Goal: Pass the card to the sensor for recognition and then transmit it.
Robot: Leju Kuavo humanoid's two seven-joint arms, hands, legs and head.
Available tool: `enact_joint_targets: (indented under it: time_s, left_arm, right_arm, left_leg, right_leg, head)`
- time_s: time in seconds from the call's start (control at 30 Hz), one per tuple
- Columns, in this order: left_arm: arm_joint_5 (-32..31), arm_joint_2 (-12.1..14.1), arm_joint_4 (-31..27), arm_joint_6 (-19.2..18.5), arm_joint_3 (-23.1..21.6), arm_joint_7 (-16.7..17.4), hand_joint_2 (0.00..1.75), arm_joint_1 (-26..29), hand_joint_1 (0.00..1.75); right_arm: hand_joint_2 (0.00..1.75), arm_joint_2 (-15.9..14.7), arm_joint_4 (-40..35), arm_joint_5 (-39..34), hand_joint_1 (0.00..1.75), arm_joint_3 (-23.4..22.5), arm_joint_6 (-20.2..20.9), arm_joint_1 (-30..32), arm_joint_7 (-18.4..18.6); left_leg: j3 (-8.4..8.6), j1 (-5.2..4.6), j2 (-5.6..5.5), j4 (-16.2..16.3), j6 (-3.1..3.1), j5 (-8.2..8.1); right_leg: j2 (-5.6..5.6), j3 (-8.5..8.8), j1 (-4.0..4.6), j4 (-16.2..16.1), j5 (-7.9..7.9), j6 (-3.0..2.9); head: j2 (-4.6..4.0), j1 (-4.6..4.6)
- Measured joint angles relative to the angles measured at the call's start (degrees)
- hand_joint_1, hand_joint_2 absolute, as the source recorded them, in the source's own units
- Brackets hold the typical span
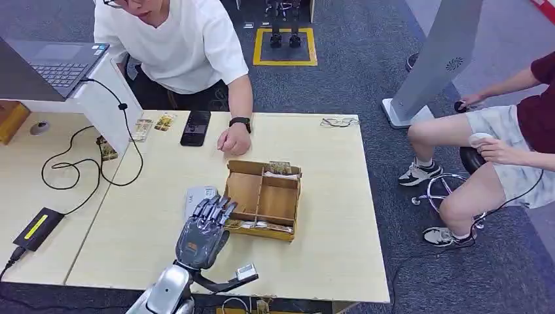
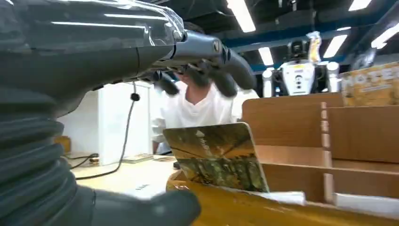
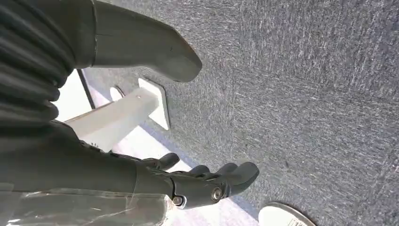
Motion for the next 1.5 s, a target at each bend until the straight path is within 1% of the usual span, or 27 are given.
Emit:
enact_joint_targets:
  time_s: [0.33, 0.5, 0.6, 0.83, 1.23, 1.4, 1.5]
  left_arm:
    - [1.7, 0.0, 0.2, -0.6, 0.1, -2.8, 1.75, 0.1, 1.75]
    - [4.2, 0.5, 0.5, -3.8, -0.7, -7.0, 1.75, -0.2, 1.75]
    - [5.6, 1.0, 0.7, -4.7, -1.3, -8.6, 1.75, -0.5, 1.75]
    - [6.8, 2.0, 0.7, -5.0, -2.4, -9.3, 1.75, -0.6, 1.75]
    - [6.9, 2.1, 0.7, -4.9, -2.5, -9.3, 1.75, -0.6, 1.75]
    - [9.8, 2.3, 0.6, -3.0, -2.4, -10.4, 1.75, -0.6, 1.75]
    - [13.3, 2.4, -0.5, -2.3, -2.4, -11.5, 1.75, -0.7, 1.75]
  right_arm:
    - [1.75, 0.0, -0.2, 0.0, 0.00, 0.0, 0.0, 0.0, -0.2]
    - [1.75, 0.0, -0.2, 0.0, 0.00, 0.1, 0.1, -0.1, -0.1]
    - [1.75, 0.0, -0.2, 0.0, 0.00, 0.2, 0.0, -0.2, -0.2]
    - [1.75, 0.0, -0.2, 0.0, 0.00, 0.5, 0.0, -0.4, -0.2]
    - [1.75, 0.0, -0.2, 0.0, 0.00, 0.6, -0.1, -0.4, -0.1]
    - [1.75, 0.0, -0.2, 0.0, 0.00, 0.6, -0.1, -0.4, -0.2]
    - [1.75, 0.0, -0.1, 0.0, 0.00, 0.8, -0.2, -0.4, -0.3]
  left_leg:
    - [0.00, 0.00, 0.00, 0.0, 0.00, 0.00]
    - [0.00, 0.00, 0.00, 0.0, 0.00, 0.00]
    - [0.00, 0.00, -0.01, 0.0, 0.00, 0.00]
    - [0.02, 0.00, -0.01, 0.0, 0.00, 0.00]
    - [0.03, 0.00, -0.01, 0.0, 0.00, 0.00]
    - [0.03, 0.00, -0.01, 0.0, 0.00, 0.00]
    - [0.02, 0.00, 0.00, 0.0, 0.00, 0.00]
  right_leg:
    - [0.00, 0.00, 0.00, 0.0, 0.00, 0.00]
    - [0.00, 0.01, 0.00, 0.0, 0.00, 0.00]
    - [-0.01, 0.03, 0.00, 0.0, 0.00, 0.00]
    - [-0.01, 0.05, 0.00, 0.0, 0.00, 0.00]
    - [-0.01, 0.06, 0.00, 0.0, 0.00, 0.00]
    - [-0.01, 0.05, 0.00, 0.0, 0.00, 0.00]
    - [0.00, 0.01, 0.00, 0.0, 0.00, 0.00]
  head:
    - [0.00, 0.00]
    - [0.00, 0.00]
    - [0.00, 0.02]
    - [0.00, 0.00]
    - [0.00, 0.00]
    - [0.00, 0.00]
    - [0.00, 0.00]
